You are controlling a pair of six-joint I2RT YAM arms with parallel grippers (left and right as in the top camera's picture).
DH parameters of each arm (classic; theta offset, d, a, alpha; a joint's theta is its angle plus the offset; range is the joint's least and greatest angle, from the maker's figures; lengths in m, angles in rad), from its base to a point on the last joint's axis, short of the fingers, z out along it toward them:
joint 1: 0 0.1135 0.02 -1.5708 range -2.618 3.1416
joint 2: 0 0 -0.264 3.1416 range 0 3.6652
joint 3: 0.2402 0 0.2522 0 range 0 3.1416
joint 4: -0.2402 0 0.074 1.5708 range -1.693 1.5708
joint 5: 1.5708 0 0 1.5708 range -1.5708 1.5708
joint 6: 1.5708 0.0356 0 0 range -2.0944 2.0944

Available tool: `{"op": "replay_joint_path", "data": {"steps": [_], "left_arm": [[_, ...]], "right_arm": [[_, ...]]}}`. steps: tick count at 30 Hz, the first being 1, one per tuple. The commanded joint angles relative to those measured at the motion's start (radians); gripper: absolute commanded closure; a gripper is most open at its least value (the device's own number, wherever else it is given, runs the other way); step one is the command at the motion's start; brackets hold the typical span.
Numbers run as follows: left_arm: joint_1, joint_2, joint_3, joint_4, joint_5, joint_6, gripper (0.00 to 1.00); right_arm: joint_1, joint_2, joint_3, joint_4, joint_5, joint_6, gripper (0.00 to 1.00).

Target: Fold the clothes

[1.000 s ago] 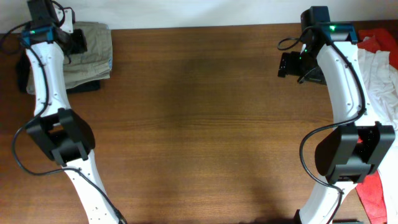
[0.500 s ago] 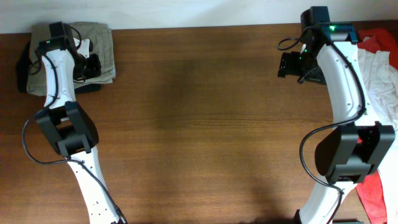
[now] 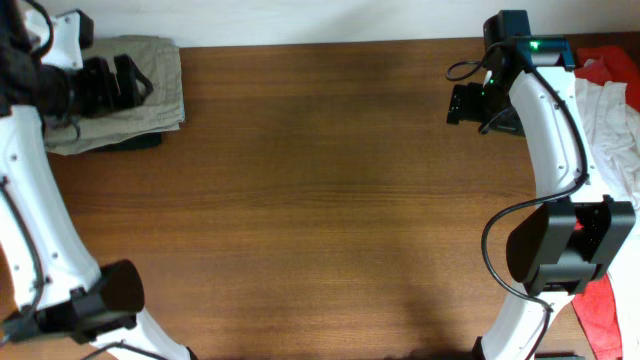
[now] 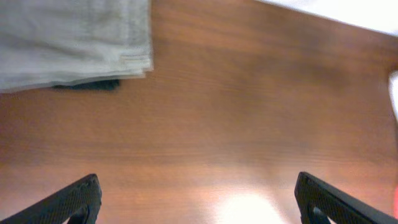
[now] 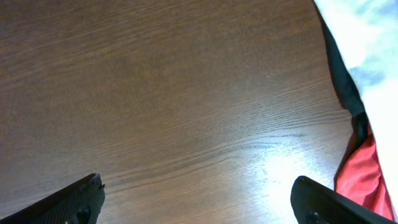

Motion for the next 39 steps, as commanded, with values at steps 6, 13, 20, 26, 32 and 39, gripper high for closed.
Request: {"op": "replay_joint_path", "data": {"steps": [6, 13, 20, 26, 32, 39], "left_arm": [[0.006, -0.073, 0.000, -0.016, 0.076, -0.009, 0.01], [0.000, -0.083, -0.001, -0.023, 0.121, -0.010, 0.01], [-0.219, -0.506, -0.499, 0.102, -0.146, -0.009, 0.01], [-0.262, -1.154, -1.381, 0.738, -0.194, 0.003, 0.01], [-0.262, -1.578, -1.878, 1.126, -0.195, 0.003, 0.01], [-0.261, -1.720, -2.206, 1.540, -0.214, 0.026, 0.01]], "right_arm": [[0.002, -0.012, -0.001, 0.000, 0.020, 0.001, 0.01], [0.002, -0.012, -0.001, 0.000, 0.020, 0.001, 0.01], [0.002, -0.012, -0.001, 0.000, 0.020, 0.002, 0.01], [0.002, -0.012, -0.001, 0.000, 0.020, 0.001, 0.01], [0.002, -0.012, -0.001, 0.000, 0.020, 0.002, 0.01], [0.002, -0.012, -0.001, 0.000, 0.020, 0.002, 0.01]]}}
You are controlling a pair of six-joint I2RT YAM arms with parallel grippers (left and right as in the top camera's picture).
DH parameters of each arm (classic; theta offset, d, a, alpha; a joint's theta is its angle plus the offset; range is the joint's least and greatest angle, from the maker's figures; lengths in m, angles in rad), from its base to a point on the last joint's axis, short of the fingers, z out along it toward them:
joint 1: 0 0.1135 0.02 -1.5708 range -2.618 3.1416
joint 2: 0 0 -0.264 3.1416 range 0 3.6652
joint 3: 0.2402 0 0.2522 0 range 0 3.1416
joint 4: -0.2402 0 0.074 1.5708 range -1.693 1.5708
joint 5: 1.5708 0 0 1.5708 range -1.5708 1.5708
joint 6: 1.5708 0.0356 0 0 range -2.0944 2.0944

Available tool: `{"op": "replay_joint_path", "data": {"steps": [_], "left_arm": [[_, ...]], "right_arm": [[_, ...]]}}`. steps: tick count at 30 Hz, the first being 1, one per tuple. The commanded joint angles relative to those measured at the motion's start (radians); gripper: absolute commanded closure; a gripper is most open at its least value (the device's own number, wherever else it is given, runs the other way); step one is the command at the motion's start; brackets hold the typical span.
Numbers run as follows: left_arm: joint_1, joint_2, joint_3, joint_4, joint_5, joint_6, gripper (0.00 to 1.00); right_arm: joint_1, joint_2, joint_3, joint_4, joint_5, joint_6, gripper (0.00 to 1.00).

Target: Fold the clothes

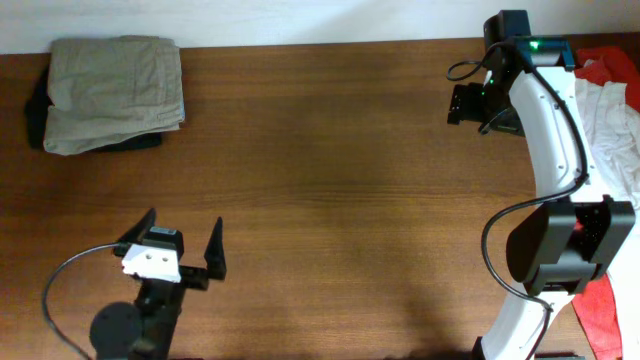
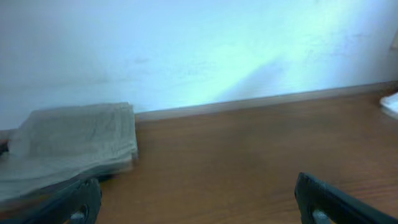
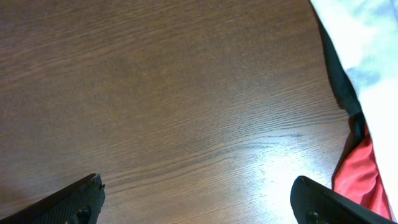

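Folded khaki trousers (image 1: 110, 88) lie on a dark folded garment (image 1: 38, 112) at the table's far left corner, also seen in the left wrist view as khaki trousers (image 2: 68, 146). A heap of unfolded white cloth (image 1: 612, 125) and red cloth (image 1: 600, 310) lies along the right edge; white cloth (image 3: 367, 37) and red cloth (image 3: 357, 177) show in the right wrist view. My left gripper (image 1: 183, 243) is open low at the front left, empty. My right gripper (image 1: 470, 105) is open at the far right, beside the heap, empty.
The brown wooden table (image 1: 330, 190) runs up to a pale wall (image 2: 199, 50) at the back. The right arm (image 1: 550, 130) arches along the right side next to the cloth heap.
My left arm was over the folded khaki trousers at the far left; now it is drawn back to the front left, gripper open and facing the wall. The right arm has not moved.
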Motion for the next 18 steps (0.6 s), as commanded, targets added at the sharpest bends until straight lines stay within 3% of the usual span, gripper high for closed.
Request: {"op": "replay_joint_path", "data": {"steps": [1, 4, 7, 12, 15, 18], "left_arm": [[-0.003, -0.045, -0.174, 0.204, -0.020, 0.022, 0.01], [-0.003, -0.084, -0.325, 0.421, -0.033, 0.022, 0.01], [-0.001, -0.150, -0.416, 0.463, -0.054, 0.022, 0.01], [0.003, -0.249, -0.431, 0.328, -0.098, 0.023, 0.01], [0.000, -0.249, -0.431, 0.169, -0.097, 0.021, 0.01], [0.000, -0.249, -0.431, 0.176, -0.094, 0.022, 0.01]], "right_arm": [[0.002, -0.012, -0.001, 0.000, 0.013, 0.001, 0.01], [0.002, -0.012, -0.001, 0.000, 0.013, 0.001, 0.02], [0.002, -0.012, -0.001, 0.000, 0.013, 0.001, 0.01], [0.002, -0.012, -0.001, 0.000, 0.013, 0.001, 0.01], [0.002, -0.012, -0.001, 0.000, 0.013, 0.001, 0.01], [0.002, -0.012, -0.001, 0.000, 0.013, 0.001, 0.01]]}}
